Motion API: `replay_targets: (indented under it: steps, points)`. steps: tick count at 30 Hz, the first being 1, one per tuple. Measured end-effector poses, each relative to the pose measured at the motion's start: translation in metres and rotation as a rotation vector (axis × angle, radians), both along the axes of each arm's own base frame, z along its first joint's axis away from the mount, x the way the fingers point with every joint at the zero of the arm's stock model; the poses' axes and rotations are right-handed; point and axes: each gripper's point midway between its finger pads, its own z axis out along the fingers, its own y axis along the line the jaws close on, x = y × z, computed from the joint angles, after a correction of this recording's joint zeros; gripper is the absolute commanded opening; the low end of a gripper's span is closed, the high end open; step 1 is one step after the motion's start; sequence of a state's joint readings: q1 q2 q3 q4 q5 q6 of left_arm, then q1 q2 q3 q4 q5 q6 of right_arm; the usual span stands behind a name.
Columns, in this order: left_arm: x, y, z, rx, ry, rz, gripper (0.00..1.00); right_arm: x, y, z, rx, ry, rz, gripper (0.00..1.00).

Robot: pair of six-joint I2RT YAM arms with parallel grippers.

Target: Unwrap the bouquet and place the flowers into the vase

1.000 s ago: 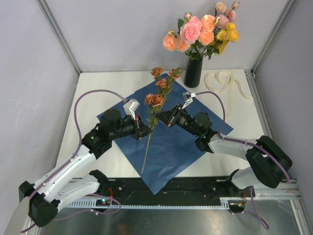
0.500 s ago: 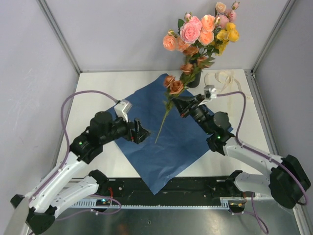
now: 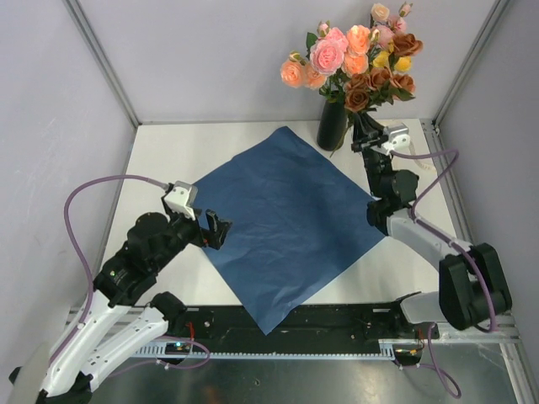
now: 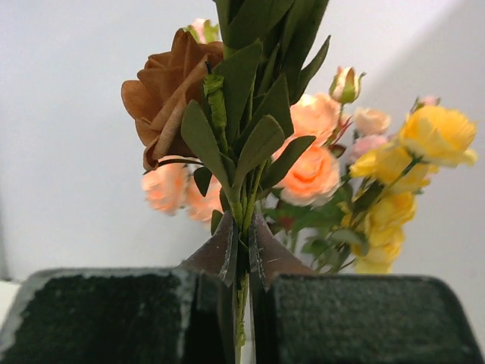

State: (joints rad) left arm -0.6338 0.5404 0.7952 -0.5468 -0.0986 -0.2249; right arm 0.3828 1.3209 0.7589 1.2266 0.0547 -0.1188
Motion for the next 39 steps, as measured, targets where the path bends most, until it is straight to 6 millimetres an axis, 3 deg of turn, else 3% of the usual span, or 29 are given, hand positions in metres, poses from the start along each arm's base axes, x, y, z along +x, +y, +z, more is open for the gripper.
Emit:
replay_targets:
  steps: [8,17,30,39]
  points:
    - [0.002,0.006,0.0,0.011,-0.011,0.03,1.0,0.059,-0.014,0.021,-0.072,-0.073,-0.148,0.0]
    - [0.001,0.007,0.0,0.012,-0.013,0.029,1.0,0.099,-0.035,0.038,-0.054,-0.112,-0.212,0.0]
    - [0.002,0.005,-0.004,0.022,0.002,0.026,1.0,0.123,-0.037,0.069,0.01,-0.192,-0.205,0.0]
    - [0.002,0.007,-0.004,0.024,-0.001,0.034,1.0,0.141,-0.034,0.054,0.029,-0.164,-0.194,0.0]
